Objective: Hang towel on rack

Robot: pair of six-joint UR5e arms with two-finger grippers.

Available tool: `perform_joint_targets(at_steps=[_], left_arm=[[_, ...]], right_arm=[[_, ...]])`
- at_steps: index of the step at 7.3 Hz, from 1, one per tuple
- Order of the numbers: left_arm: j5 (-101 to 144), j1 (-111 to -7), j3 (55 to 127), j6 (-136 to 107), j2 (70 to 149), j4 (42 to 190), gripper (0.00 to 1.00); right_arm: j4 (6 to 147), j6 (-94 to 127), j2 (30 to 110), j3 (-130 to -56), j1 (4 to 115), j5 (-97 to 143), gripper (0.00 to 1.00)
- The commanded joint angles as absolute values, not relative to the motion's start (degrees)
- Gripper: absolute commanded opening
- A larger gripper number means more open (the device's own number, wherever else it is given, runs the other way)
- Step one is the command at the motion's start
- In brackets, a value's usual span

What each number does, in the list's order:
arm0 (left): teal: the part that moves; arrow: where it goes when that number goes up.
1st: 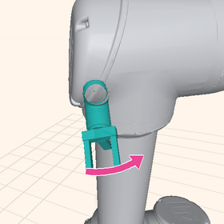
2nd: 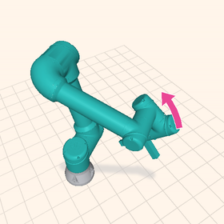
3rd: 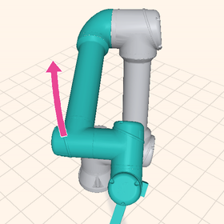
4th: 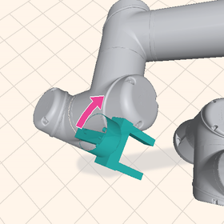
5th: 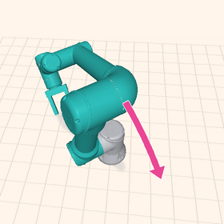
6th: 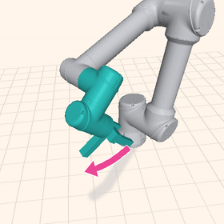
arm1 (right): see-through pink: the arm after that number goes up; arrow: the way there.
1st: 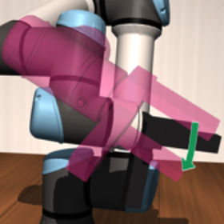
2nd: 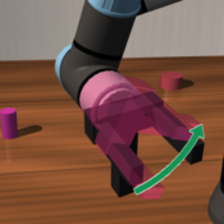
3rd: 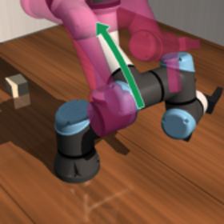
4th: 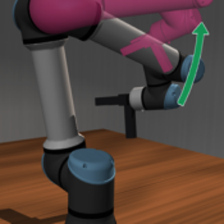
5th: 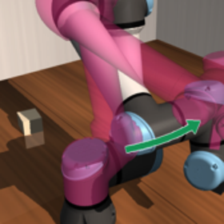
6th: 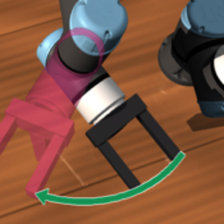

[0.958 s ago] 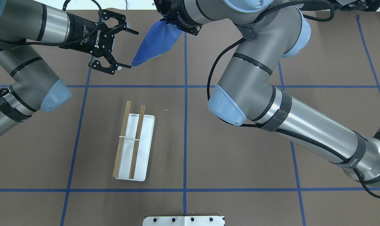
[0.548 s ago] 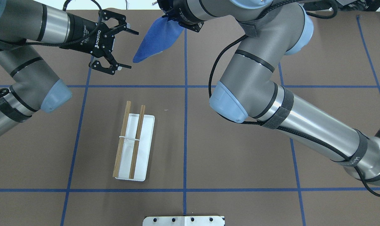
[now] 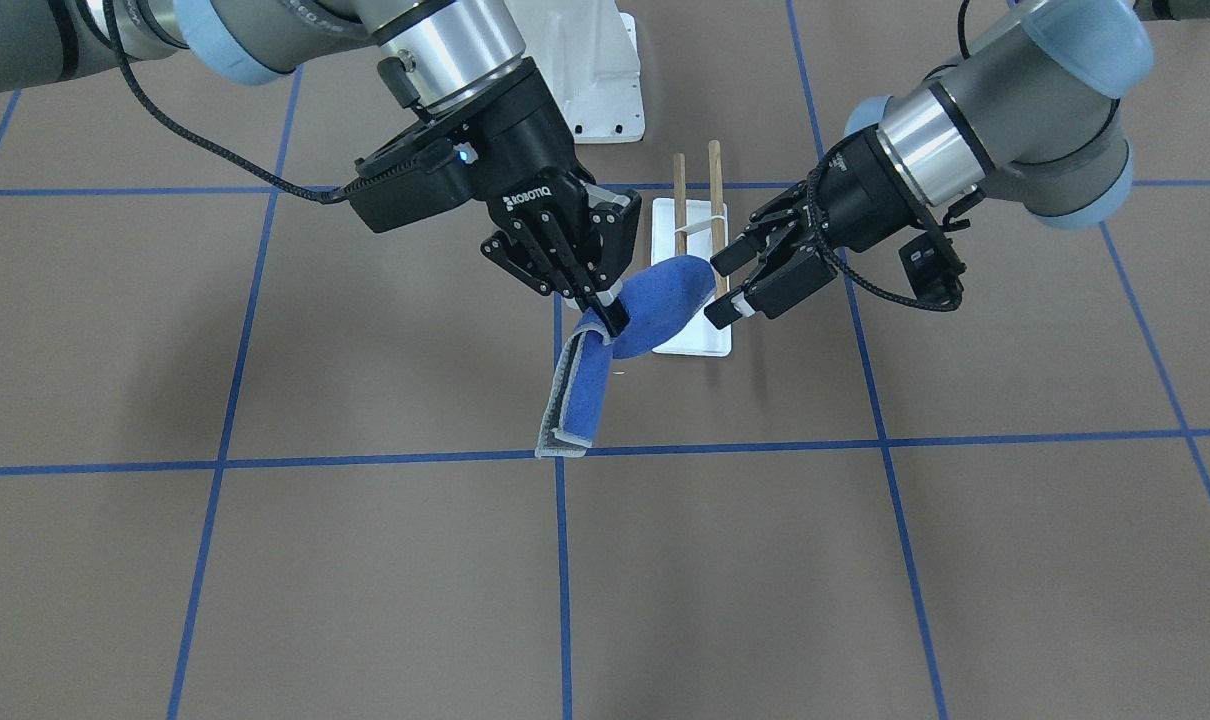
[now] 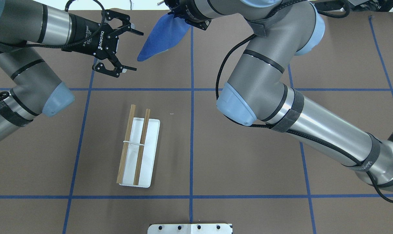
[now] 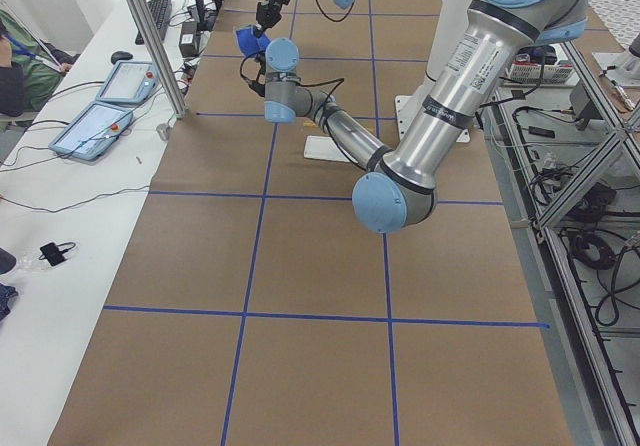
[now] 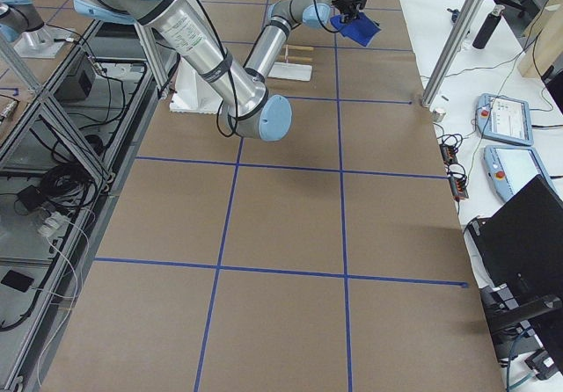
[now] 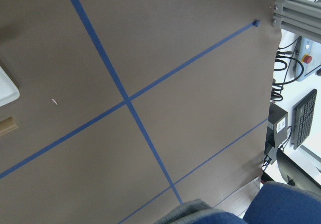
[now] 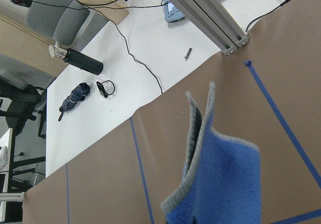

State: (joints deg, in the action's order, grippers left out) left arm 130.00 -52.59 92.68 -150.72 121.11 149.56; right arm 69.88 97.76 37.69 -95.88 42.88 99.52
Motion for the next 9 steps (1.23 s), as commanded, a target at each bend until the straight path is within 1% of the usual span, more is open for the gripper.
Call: perform_joint_targets(at_steps=[1,2,3,4,5,6,7,8,9], left_arm=[[129.6,-52.5,92.3,-151.2,121.2,150.2,0.91],[127.6,-52.5,92.4,-151.7,121.3,150.7,0.79],[126.6,-52.4,92.4,-153.3,121.3,151.0,0.69],[126.6,-52.4,92.4,-153.6,121.2,151.7,0.62],[126.6,-52.4,92.3,-153.6,121.2,152.3,0.41],[126.6,-52.4,92.4,-153.6,121.2,153.4,0.09],[126.6,-52.5,92.3,-153.6,121.0,155.0,0.0],[126.6,-52.5,92.4,-153.6,121.1,155.2,0.0],[126.6,-52.5,92.4,-153.6,121.0,155.2,0.0]], right_arm=[[69.9,98.2,37.5,-95.9,42.9,99.5,0.0],[69.9,98.3,37.6,-96.1,42.8,99.5,0.0],[69.9,98.3,37.6,-96.2,42.8,99.5,0.0],[69.9,98.3,37.6,-96.2,42.8,99.5,0.0],[69.9,98.3,37.8,-96.2,42.8,99.5,0.0],[70.0,98.2,38.0,-96.2,42.8,99.5,0.0],[70.0,98.1,38.2,-96.2,42.8,99.5,0.0],[70.0,97.7,38.8,-96.2,42.8,99.5,0.0],[70.0,97.6,39.7,-96.2,42.7,99.8,0.11]])
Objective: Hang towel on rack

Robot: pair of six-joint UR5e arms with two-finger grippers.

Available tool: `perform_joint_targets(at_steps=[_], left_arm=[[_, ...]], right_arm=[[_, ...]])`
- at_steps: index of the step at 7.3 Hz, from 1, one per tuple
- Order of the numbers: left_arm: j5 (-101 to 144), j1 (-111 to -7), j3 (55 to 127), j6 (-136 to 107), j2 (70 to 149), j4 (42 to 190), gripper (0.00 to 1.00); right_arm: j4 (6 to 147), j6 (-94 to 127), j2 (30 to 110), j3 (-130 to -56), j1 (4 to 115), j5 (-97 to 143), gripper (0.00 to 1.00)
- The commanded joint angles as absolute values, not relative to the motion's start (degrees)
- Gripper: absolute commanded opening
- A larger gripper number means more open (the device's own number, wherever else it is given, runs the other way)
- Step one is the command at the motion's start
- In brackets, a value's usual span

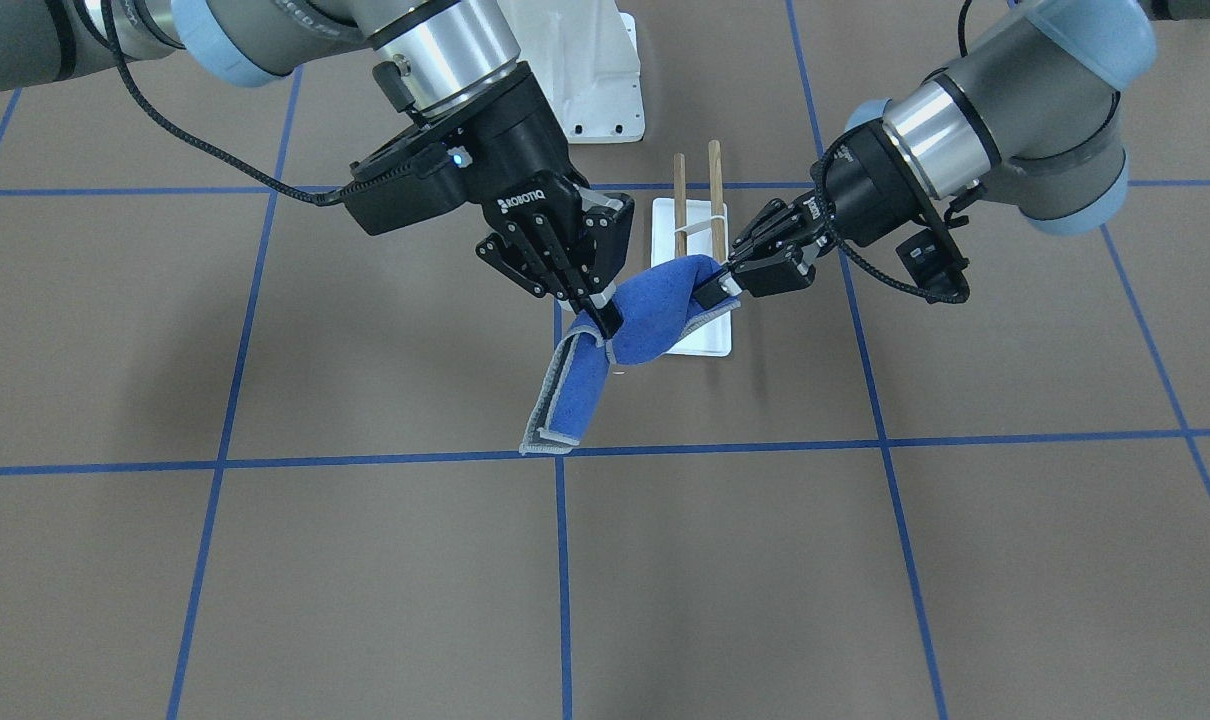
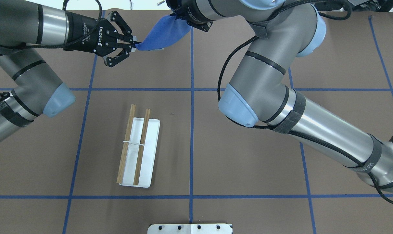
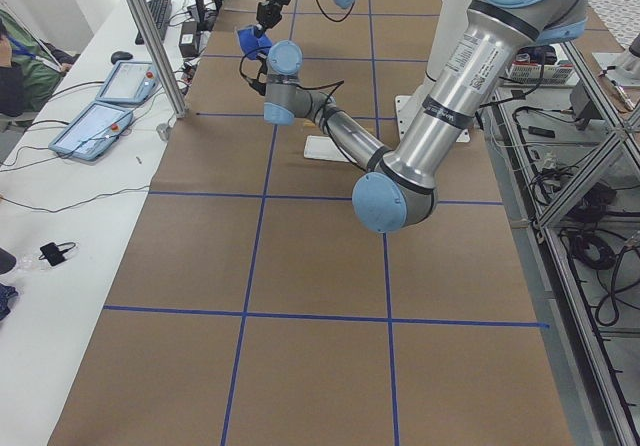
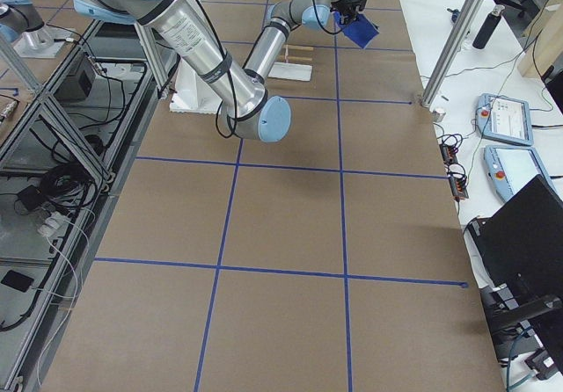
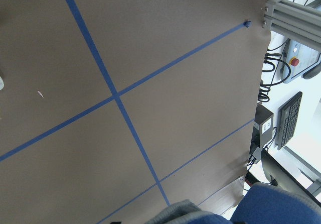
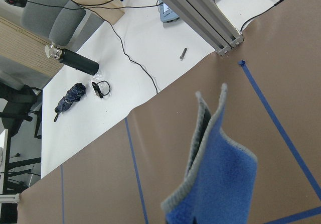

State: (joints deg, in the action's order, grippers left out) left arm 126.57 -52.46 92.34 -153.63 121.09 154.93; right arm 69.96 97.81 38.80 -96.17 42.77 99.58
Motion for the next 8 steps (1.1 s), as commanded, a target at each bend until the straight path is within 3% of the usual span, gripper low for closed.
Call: perform_joint_targets(at_steps=[1,4,8], left_arm=[[126.6,-52.5,92.4,-153.6,121.1,155.2,0.0],[126.5,-52.6,92.8,-153.8,121.1,155.6,0.0],[122.3,-52.5,99.3,-153.7,120.2,155.4,0.0]], right_arm=[[70.3,97.6,40.9,-96.4,42.2,99.7,0.99],[71.2,96.9,49.2,-100.2,40.7,104.9,1.0],[94.2,76.9,52.3,-104.5,39.9,108.4,1.0]])
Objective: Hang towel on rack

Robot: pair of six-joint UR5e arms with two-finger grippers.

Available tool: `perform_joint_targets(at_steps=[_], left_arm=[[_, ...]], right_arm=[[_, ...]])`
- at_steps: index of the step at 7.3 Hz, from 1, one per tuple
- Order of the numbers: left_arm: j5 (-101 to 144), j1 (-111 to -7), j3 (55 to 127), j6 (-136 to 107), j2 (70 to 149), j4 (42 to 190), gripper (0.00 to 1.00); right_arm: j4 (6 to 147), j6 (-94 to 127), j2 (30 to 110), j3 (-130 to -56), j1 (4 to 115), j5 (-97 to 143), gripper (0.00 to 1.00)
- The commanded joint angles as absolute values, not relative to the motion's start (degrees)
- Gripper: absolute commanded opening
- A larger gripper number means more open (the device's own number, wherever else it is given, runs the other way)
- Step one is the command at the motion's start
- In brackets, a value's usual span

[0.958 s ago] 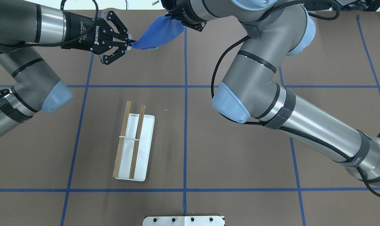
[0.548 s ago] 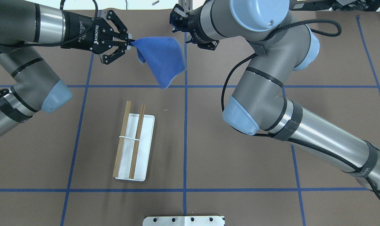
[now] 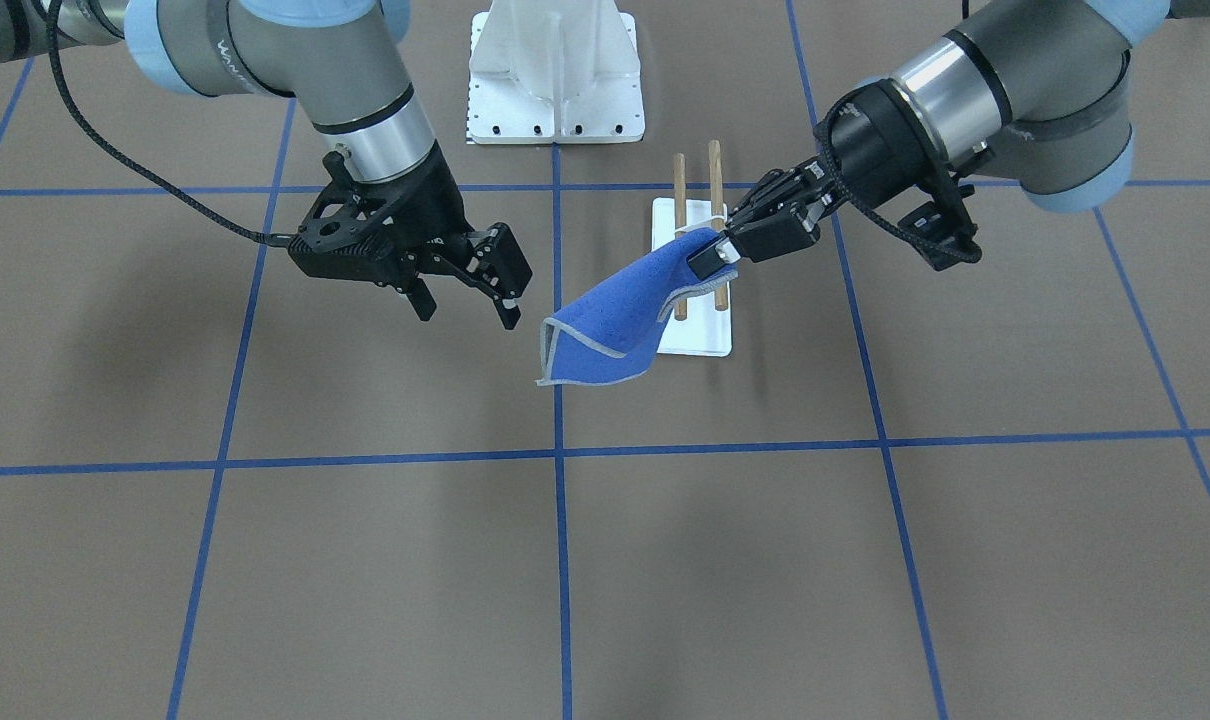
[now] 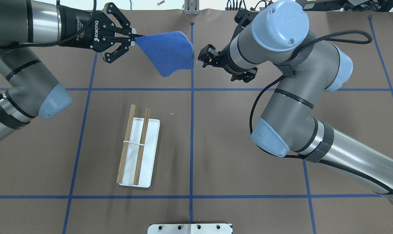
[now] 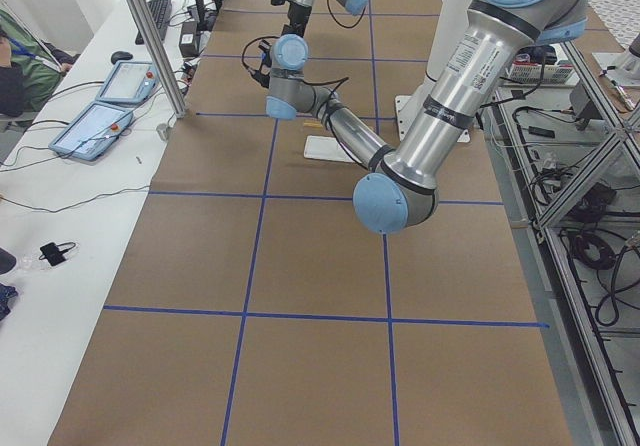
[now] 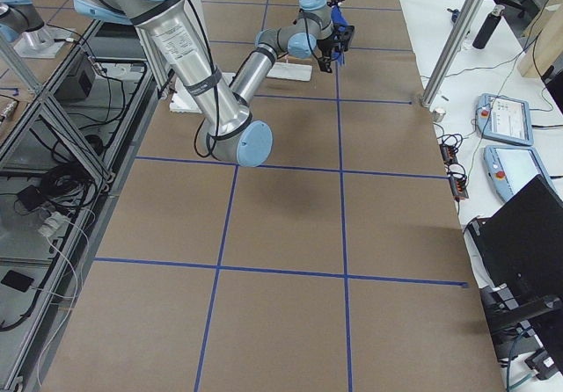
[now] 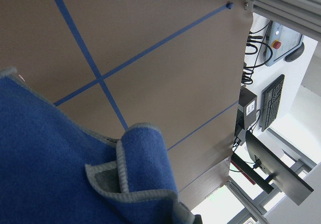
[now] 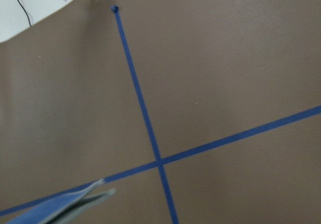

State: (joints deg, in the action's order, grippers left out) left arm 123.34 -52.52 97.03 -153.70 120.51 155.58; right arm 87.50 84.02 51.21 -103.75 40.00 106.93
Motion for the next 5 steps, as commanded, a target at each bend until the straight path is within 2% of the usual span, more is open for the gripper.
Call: perform_joint_targets(at_steps=[1,5], left_arm=[[119.0,-52.0,102.3,-153.7,118.7,155.3,0.0],[118.1,-46.5,110.4,-149.7,112.8,155.4,0.0]], right_arm=[[96.0,69.2,54.4,-104.5,40.1,108.5,1.0],[96.1,42.4,63.5,-104.7,49.4,116.4,1.0]])
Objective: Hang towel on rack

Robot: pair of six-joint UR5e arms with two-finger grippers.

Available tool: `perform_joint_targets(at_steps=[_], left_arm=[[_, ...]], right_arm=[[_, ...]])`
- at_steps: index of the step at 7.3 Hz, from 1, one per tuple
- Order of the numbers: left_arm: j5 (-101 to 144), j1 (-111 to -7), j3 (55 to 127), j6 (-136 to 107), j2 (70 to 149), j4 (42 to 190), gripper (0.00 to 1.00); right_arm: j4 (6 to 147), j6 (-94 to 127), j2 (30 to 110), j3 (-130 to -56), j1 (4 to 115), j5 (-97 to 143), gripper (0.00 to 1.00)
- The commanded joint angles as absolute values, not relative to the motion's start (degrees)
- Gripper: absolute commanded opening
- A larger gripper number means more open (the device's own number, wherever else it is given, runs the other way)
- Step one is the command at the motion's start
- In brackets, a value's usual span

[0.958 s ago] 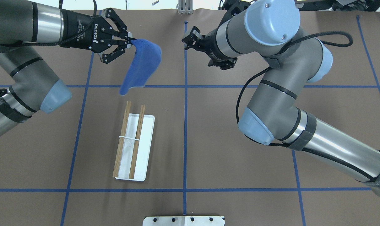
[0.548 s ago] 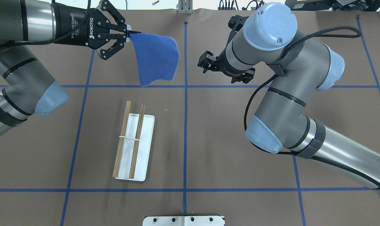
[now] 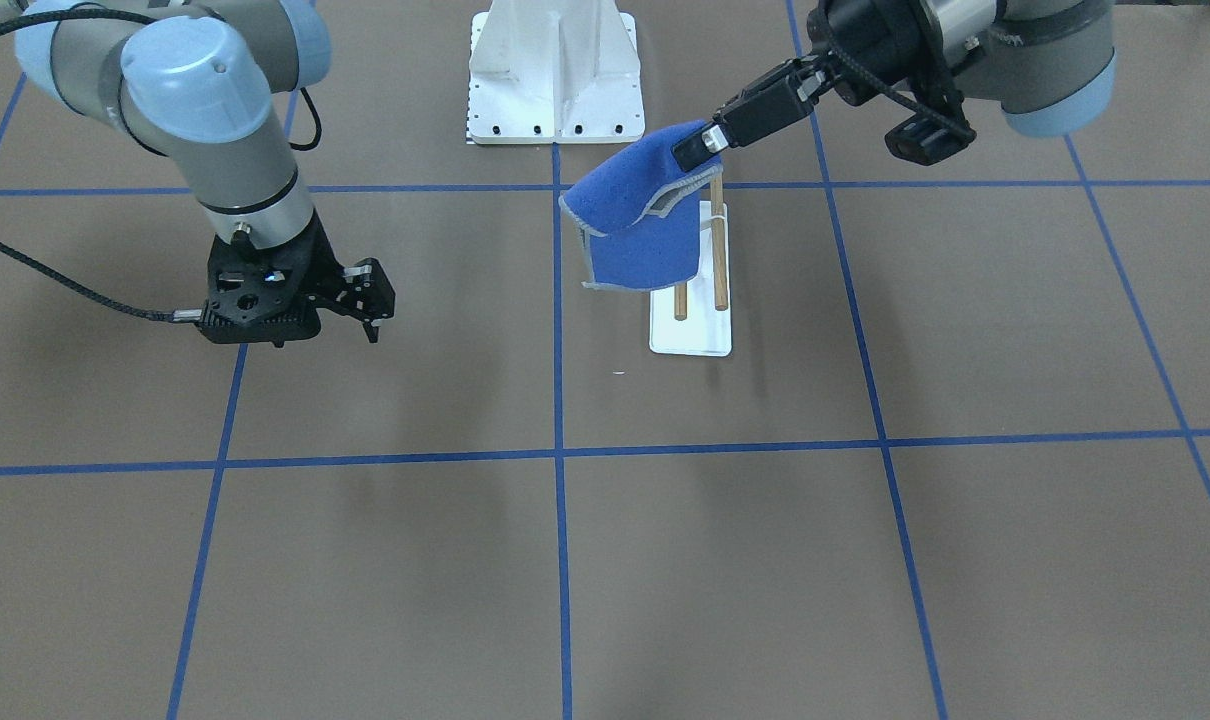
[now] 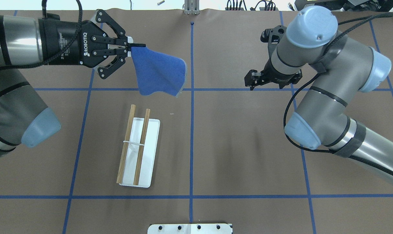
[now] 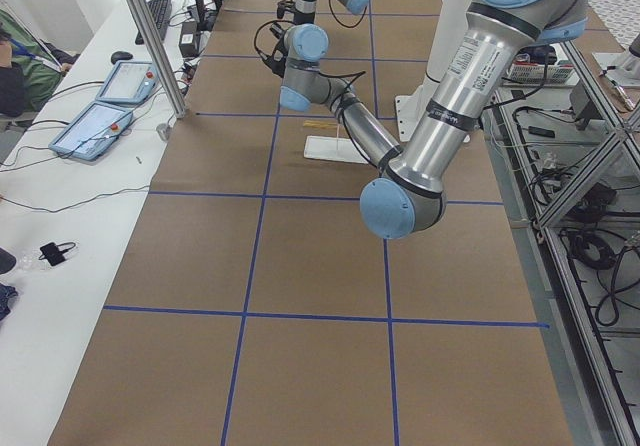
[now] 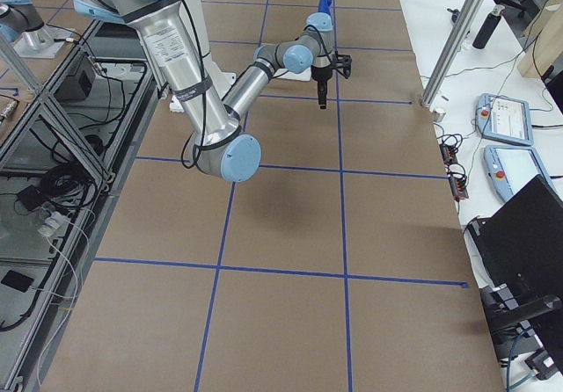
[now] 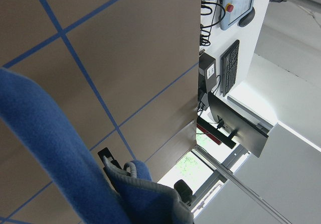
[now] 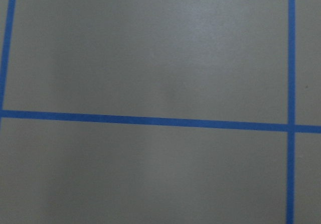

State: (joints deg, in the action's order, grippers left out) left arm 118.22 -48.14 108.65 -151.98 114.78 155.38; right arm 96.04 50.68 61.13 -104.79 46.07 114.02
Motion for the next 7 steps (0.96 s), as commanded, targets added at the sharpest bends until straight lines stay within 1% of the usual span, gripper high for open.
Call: perform_joint_targets(at_steps=[1,2,3,4,5,7], left_arm=[[117.5,-44.4,110.2,-141.3,110.9,155.3,0.0],[114.3,-40.9,110.3,-134.3,108.9,155.4,0.0],[105.4,-33.8,110.4,-129.9,107.0,155.4,0.0],[91.5,-23.7,110.3,-127.6,106.6,155.3,0.0],[87.3,-20.2,110.4,-125.7,107.6,155.0,0.0],[85.7,-20.6,111.5,-125.9,107.2,154.7,0.0]], right_arm=[[96.0,39.5,64.8,-104.8,51.6,118.5,1.0],[96.0,38.9,65.2,-104.7,52.3,118.7,1.0],[96.0,38.8,65.2,-104.7,52.6,118.7,1.0],[96.0,38.8,65.2,-104.7,52.8,118.7,1.0],[96.1,38.7,65.2,-104.7,53.3,118.7,1.0],[96.1,38.8,65.1,-104.7,53.7,118.8,1.0]])
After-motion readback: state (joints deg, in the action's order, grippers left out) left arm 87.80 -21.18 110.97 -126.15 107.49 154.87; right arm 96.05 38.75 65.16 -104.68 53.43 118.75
